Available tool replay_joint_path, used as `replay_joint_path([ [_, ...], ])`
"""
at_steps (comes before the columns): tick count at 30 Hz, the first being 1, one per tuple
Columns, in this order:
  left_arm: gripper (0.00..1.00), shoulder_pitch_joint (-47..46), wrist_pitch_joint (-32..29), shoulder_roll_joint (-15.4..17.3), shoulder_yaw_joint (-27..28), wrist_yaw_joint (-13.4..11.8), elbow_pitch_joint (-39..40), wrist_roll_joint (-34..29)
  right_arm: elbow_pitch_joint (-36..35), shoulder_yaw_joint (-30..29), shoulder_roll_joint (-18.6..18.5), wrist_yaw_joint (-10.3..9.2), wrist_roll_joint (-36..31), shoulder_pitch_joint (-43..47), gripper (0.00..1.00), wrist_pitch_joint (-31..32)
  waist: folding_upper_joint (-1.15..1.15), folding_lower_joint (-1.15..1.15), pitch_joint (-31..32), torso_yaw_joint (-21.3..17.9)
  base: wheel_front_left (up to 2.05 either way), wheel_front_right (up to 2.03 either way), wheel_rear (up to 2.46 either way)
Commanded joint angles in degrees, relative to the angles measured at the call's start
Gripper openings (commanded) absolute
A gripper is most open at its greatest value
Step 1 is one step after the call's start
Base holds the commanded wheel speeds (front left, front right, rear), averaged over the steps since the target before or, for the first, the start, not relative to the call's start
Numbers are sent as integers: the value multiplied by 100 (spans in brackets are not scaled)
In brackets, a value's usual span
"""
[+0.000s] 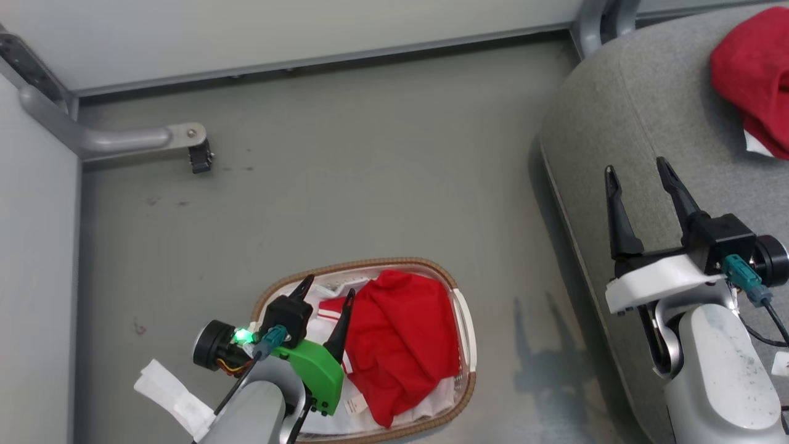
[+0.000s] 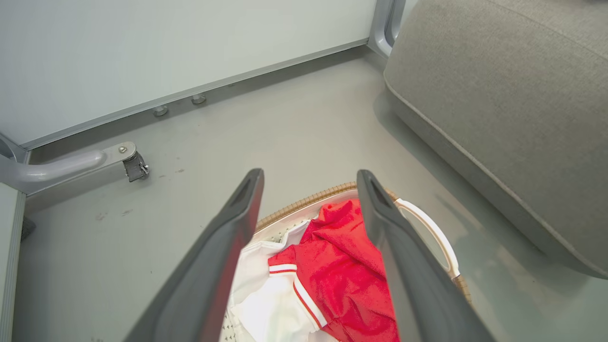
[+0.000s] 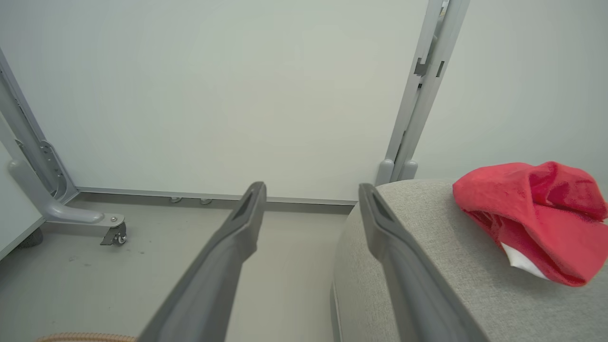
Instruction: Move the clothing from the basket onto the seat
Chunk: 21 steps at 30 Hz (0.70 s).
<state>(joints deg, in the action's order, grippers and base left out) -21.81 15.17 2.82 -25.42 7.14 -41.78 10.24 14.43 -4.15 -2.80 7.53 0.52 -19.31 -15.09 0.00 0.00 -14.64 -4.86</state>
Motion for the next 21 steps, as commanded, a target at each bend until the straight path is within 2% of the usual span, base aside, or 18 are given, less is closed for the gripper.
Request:
replay_joint_path([
  [1, 100, -221, -3, 53, -39, 24, -245, -57, -55, 49, -18, -8, 57, -147, 100, -12, 0, 0, -756, -434, 0, 0, 0],
  [8, 100, -987, -159, 100, -155, 33, -1447, 16, -189, 183, -16, -8, 303, -542, 100, -13, 0, 0, -1688, -871, 0, 0, 0],
  [21, 100, -1895, -297, 484, -303, 39, -2524, 295, -490, 338, -13, -8, 731, -1070, 100, -12, 0, 0, -2895, -1381, 0, 0, 0],
])
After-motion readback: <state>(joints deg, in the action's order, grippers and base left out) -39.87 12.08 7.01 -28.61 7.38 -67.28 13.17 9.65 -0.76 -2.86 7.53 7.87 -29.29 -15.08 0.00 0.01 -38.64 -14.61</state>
